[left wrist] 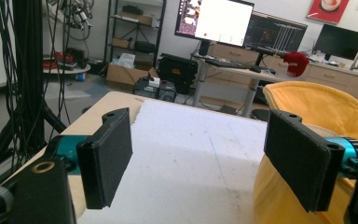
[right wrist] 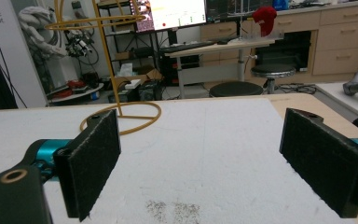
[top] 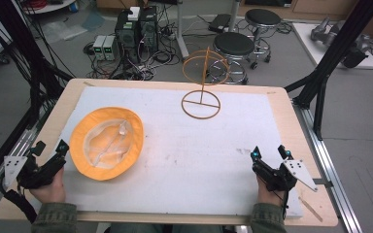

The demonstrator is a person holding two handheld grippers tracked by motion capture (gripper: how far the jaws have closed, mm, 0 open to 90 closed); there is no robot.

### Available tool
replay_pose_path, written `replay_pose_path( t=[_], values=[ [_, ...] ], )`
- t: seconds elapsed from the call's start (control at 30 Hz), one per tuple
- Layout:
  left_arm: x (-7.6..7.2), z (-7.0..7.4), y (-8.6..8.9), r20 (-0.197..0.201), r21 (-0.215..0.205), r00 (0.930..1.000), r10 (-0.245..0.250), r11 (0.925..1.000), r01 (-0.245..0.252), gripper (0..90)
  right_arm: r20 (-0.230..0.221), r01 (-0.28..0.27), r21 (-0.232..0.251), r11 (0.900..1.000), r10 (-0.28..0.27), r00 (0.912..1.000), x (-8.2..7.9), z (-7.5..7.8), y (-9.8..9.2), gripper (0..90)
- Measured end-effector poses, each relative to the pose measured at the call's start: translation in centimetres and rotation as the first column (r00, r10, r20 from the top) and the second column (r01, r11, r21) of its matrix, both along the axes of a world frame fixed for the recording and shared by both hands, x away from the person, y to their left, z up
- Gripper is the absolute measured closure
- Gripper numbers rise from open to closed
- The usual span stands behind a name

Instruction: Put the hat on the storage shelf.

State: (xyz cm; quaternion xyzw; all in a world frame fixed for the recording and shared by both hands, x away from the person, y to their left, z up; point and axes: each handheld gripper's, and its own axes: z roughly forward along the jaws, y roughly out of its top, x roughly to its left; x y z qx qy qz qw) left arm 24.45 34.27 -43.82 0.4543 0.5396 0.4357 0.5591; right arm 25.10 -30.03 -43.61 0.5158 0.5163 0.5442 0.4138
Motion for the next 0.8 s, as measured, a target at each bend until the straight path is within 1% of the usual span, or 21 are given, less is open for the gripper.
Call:
replay_pose_path(
  t=[0.2,0.33,0.43,0.57,0.8],
  values=[
    [-0.02,-0.05,0.08,-0.001,-0.011,1.0000,0.004,0.9999,-0.004,23.7,-0.007,-0.004,0.000,1.000,0.004,1.0000,0.07,-0.04,-0.01,11.3],
    [-0.09,-0.04,0.08,0.001,-0.011,1.0000,0.006,0.9999,-0.006,23.7,-0.010,-0.006,0.001,1.000,0.006,0.9999,0.08,-0.05,-0.01,11.3],
    [-0.18,0.02,0.06,0.011,-0.012,0.9999,0.011,0.9999,-0.011,23.7,-0.009,-0.006,0.000,1.000,0.006,0.9999,0.10,-0.06,0.00,11.3],
    [-0.21,0.07,0.02,0.016,-0.015,0.9998,0.012,0.9998,-0.012,23.7,-0.013,-0.007,-0.004,1.000,0.007,0.9999,0.13,-0.08,-0.03,11.3],
    [-0.36,0.24,0.03,0.026,-0.014,0.9996,0.013,0.9998,-0.012,23.7,-0.020,-0.011,0.001,1.000,0.011,0.9997,0.14,-0.10,-0.03,11.3]
  ],
)
